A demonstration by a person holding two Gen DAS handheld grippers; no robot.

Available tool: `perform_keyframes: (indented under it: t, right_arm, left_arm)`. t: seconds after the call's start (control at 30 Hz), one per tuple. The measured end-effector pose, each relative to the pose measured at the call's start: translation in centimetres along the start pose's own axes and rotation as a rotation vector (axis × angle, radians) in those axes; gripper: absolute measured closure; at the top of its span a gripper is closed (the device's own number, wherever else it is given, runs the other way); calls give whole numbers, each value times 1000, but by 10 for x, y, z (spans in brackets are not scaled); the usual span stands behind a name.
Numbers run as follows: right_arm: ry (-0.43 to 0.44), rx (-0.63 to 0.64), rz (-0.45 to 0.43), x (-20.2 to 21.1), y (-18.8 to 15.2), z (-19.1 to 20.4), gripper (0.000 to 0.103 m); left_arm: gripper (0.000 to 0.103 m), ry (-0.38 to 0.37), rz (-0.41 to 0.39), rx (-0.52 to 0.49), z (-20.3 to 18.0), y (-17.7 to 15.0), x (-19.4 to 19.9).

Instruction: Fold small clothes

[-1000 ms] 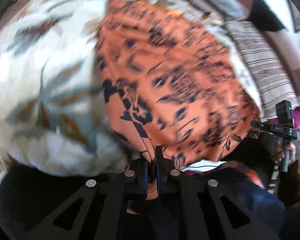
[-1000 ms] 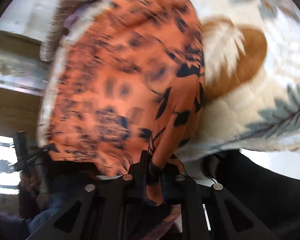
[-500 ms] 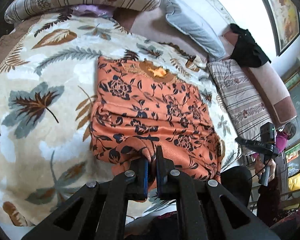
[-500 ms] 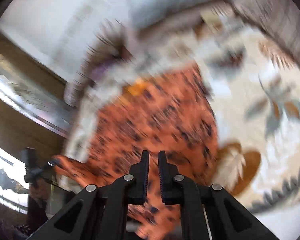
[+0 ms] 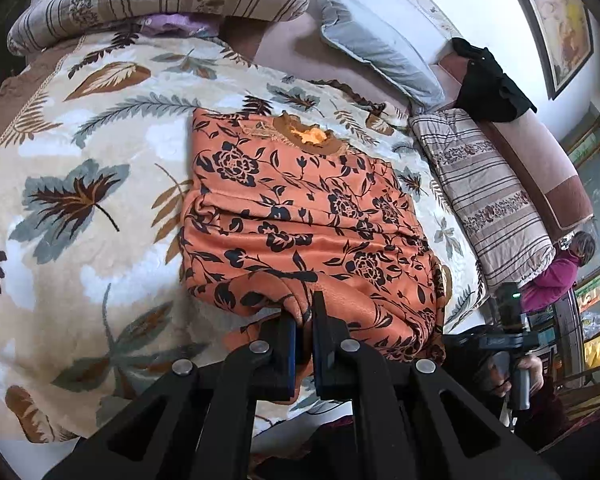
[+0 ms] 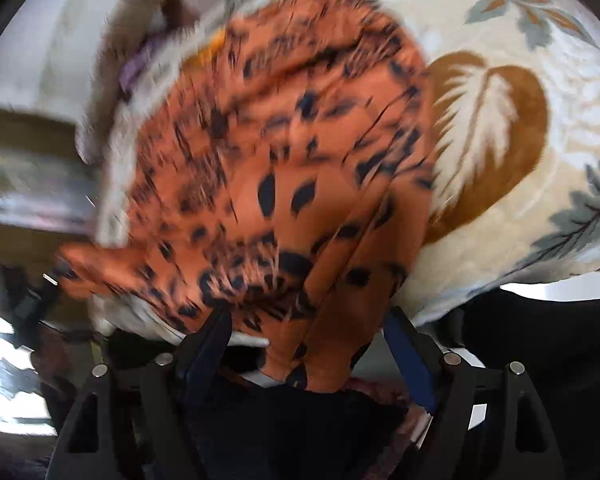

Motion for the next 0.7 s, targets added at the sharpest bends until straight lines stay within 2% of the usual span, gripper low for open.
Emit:
perform_keyframes:
  t: [0.07,0.13,0.17,0.2,0.23,0.27,0.3,0.37,0.47,0.53,0.63,0.7]
  right_arm:
    - [-65,10,29,-16,0,2,22]
    - [-84,-8,18,-26,3,-6,25]
    - [-70,-17,-1,-26,7,-10,37]
    - [-73,-13,-2,-24,7,-14,58]
    - [-85,-6,-2,-21,7,-19,69]
    - [-70,1,-7,-15,6,-22,85]
    - [-35,-1,-10,-5,4,-25,94]
    - [11,-6,-33,16,6,-28,94]
    - [133,-20,-148,62,25,-26,94]
    - [201,-16,-247,93,52,-21,94]
    - [251,-23,-360,121,94,-14,94]
    - [278,-36,-457,140,137,-15,94]
  left_arm:
    - [97,-5,-7,-4,-2,-2,3]
    - [97,-4,-10,3,-1,-4,4]
    - [97,-6,-9,8,0,-5,5]
    - [97,-10,-8,13,1,-6,6]
    - [97,-13,-7,14,2,-7,7]
    - [97,-13,-7,14,2,-8,7]
    - [97,-14,-7,13,3,-7,6]
    - [97,-20,-7,17,4,-7,6]
    - [97,-36,-13,35,5,6,4]
    - [97,-46,-25,51,7,20,4]
    - [97,-49,-52,71,11,53,3]
    - [97,-51,-59,92,16,75,-1]
Point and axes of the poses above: each gripper's, at about its wrist camera, not at the fingertips, and x roughly against the way its jaws point, z to its left, y to its top, the point moved 6 cm from there along -x, roughly the way its jaws point
